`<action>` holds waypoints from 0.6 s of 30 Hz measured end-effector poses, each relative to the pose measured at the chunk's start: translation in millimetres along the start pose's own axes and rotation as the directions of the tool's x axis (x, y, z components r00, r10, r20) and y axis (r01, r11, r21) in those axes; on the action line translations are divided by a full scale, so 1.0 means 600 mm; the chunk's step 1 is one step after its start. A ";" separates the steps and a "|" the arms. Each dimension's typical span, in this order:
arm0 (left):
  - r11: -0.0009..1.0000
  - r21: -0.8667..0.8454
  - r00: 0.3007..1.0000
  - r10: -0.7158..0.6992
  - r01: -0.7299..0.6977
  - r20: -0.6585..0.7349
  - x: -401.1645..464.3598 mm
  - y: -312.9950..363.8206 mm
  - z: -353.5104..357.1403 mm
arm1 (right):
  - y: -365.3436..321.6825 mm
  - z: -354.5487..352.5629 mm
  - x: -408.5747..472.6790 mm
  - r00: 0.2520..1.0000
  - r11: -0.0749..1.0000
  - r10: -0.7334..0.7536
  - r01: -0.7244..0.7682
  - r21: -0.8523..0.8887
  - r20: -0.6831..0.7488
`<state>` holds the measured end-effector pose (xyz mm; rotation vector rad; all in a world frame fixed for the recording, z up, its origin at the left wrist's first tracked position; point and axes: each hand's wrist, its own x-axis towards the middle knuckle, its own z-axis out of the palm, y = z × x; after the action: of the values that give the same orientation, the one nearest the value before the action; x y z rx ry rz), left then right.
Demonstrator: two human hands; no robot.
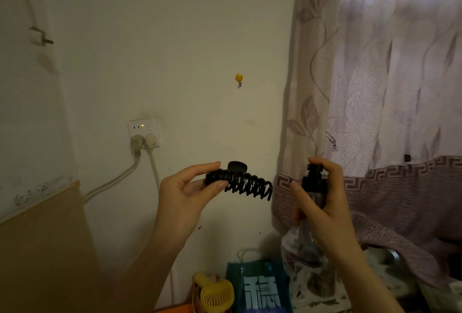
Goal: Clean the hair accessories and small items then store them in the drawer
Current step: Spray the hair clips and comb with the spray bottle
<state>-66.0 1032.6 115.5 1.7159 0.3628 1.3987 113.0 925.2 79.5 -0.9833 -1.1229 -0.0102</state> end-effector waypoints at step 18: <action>1.000 0.000 1.000 -0.003 0.003 -0.013 -0.003 -0.005 0.000 | 0.023 -0.004 -0.011 0.997 0.997 0.073 -0.073 0.029 0.005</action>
<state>-65.9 1032.8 112.1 1.7064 0.3721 1.4081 118.2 928.8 65.5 -0.9980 -1.0872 0.0674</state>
